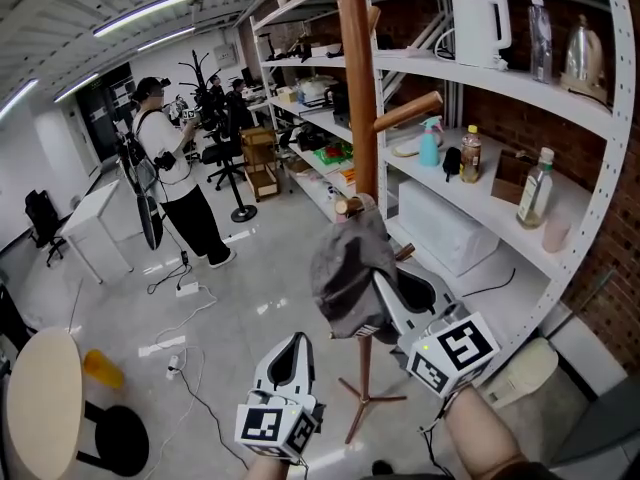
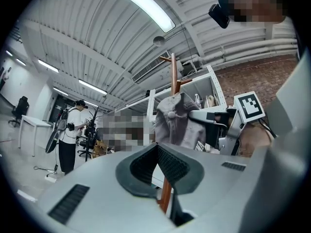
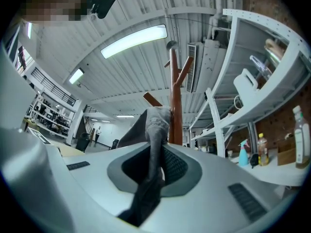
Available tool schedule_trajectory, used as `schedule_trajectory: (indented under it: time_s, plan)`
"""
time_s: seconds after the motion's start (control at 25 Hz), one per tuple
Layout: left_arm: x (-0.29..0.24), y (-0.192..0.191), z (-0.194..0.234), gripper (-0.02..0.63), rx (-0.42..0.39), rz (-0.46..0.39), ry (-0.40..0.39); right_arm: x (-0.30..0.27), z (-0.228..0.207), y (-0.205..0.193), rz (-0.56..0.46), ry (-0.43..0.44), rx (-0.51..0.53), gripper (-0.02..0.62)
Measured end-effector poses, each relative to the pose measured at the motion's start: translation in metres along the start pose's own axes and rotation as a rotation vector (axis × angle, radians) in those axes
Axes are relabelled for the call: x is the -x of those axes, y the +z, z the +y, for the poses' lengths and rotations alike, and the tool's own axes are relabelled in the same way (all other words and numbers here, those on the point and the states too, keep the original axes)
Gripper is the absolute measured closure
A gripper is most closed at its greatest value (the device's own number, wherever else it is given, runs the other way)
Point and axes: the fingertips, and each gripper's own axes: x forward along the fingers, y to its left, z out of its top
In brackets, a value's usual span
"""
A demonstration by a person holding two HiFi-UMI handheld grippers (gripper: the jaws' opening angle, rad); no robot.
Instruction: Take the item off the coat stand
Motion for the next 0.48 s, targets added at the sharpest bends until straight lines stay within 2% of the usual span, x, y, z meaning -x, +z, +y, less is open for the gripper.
schedule_trajectory:
  time_s: [0.48]
  plan:
    - [0.007,0.006,0.005,0.600,0.015,-0.013,-0.020,0.007,0.007,0.035,-0.076,-0.019,0.023,0.546]
